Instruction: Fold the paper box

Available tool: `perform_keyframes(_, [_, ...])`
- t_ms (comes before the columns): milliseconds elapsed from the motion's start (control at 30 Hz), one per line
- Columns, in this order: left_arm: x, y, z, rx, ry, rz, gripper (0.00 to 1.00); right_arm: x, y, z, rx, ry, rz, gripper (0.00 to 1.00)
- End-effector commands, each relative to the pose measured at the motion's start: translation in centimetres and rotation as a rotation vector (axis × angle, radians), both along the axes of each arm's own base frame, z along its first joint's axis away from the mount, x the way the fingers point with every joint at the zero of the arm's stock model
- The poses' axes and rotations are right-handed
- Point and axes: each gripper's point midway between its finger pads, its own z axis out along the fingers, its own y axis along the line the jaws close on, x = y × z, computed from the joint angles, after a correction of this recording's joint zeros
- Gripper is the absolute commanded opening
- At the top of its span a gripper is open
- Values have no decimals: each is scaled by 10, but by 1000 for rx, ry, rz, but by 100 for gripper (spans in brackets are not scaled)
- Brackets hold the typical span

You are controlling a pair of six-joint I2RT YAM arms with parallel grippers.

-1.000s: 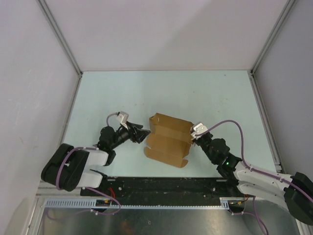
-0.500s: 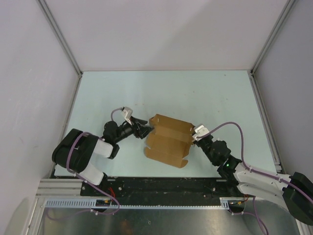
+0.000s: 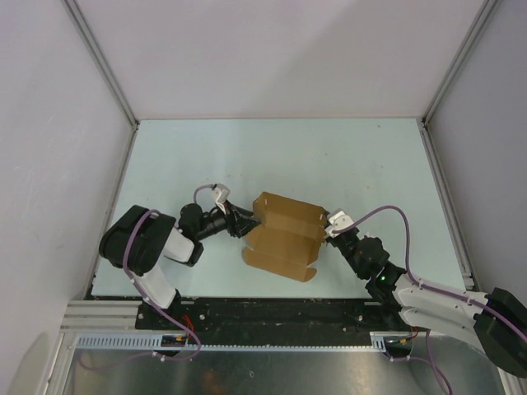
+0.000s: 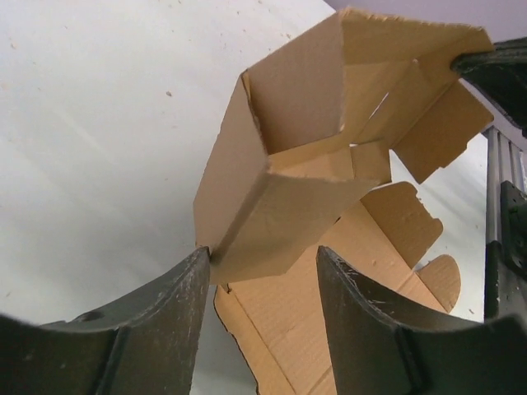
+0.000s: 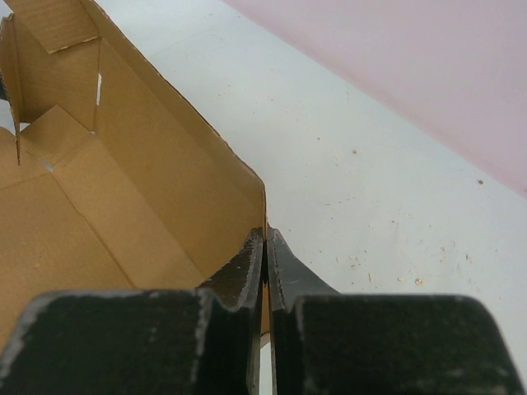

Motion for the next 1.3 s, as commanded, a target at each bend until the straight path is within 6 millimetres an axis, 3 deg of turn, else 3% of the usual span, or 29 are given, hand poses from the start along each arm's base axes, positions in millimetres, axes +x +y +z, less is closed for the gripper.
perform_keyframes(0, [4, -10, 18, -27, -115, -54, 59, 0, 3, 14, 62, -36, 5, 4])
perform_keyframes(567, [0, -14, 27, -34, -148, -28, 57, -6, 10, 4, 24, -9, 26, 5])
perform_keyframes(900, [2, -13, 24, -30, -136, -13, 57, -12, 17, 10, 43, 10, 55, 24])
perform_keyframes(1267, [7, -15, 20, -22, -123, -13, 56, -12, 17, 14, 101, 40, 45, 27])
